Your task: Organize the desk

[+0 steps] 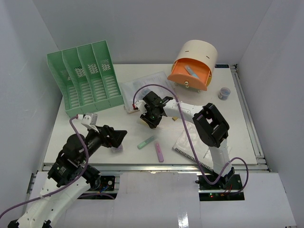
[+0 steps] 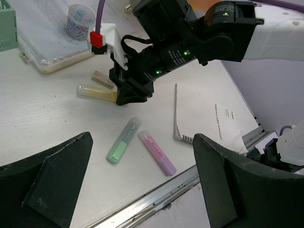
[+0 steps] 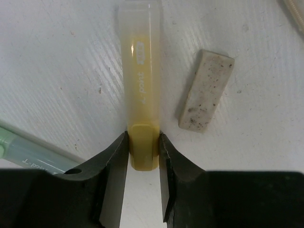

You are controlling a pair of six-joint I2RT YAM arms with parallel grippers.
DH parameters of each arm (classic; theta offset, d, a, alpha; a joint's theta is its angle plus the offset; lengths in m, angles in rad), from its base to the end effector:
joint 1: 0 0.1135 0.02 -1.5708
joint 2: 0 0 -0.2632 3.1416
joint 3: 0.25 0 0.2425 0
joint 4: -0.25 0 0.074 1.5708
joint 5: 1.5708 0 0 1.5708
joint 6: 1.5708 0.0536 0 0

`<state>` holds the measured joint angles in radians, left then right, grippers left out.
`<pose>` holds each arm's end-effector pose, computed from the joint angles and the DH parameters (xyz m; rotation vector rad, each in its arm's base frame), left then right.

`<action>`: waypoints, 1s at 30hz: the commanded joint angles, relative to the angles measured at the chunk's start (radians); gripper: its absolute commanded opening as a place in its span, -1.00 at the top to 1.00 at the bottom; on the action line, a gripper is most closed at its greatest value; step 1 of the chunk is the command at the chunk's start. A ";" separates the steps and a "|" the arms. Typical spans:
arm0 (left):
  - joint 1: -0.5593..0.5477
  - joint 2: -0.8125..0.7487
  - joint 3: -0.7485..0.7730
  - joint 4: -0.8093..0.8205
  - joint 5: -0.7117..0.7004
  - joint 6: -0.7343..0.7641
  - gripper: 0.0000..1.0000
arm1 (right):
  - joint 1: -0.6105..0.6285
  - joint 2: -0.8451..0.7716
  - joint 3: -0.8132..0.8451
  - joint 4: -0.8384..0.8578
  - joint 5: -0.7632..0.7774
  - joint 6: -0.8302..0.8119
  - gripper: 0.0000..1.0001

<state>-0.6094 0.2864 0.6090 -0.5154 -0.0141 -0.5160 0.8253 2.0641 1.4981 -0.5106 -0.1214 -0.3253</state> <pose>0.0796 -0.0547 0.2948 0.0750 1.8328 -0.7950 0.2906 0.3244 0.1580 -1.4892 2.2212 0.3243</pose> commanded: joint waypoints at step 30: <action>0.007 0.516 0.017 0.190 0.347 0.107 -0.96 | -0.694 -0.473 0.482 -0.307 -0.294 -0.471 0.85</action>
<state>-0.6094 0.7515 0.5806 -0.3700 0.2802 -0.4465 0.1965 1.5602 1.9099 -0.7988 -0.4507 -0.7685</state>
